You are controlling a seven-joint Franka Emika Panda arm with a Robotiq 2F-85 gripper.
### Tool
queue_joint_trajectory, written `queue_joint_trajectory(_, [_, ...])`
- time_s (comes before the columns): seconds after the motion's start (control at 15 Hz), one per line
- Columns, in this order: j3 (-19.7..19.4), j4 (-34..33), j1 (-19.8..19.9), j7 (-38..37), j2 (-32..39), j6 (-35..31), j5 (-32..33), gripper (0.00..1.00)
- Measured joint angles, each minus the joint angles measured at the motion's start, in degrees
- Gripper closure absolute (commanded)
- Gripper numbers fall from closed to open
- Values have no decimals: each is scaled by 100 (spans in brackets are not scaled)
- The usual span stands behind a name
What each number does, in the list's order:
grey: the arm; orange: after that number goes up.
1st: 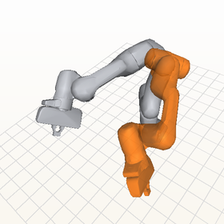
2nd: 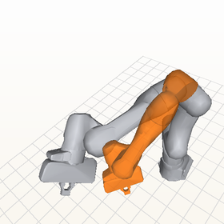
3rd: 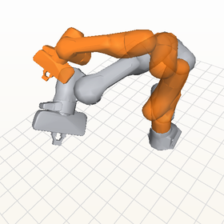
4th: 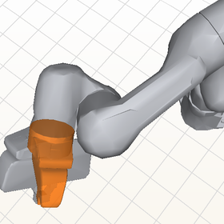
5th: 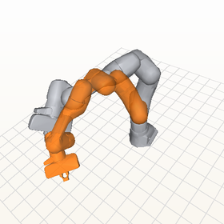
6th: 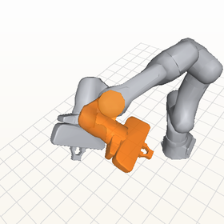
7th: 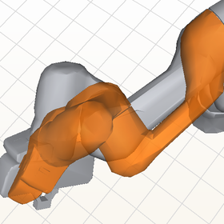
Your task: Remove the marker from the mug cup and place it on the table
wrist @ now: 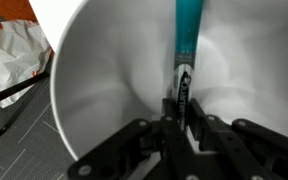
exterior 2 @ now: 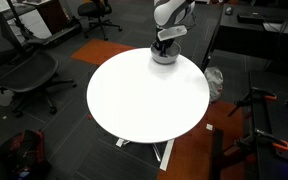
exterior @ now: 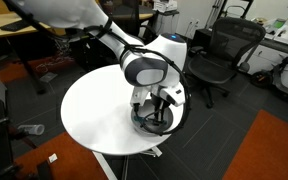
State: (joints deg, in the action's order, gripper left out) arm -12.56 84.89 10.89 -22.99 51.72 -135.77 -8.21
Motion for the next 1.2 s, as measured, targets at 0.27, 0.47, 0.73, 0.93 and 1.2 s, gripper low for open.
queue_joint_trajectory(0.27, [-23,-17,-23,0,-190,0,5,95])
queue_joint_trajectory(0.47, [-24,61,-60,1,-503,5,29,95])
queue_joint_trajectory(0.73, [-25,336,-166,19,-1060,-1,127,95])
queue_joint_trajectory(0.93, [-24,742,-322,34,-1572,-81,244,95])
queue_joint_trajectory(1.2, [-16,1461,-650,25,-2242,-393,534,95])
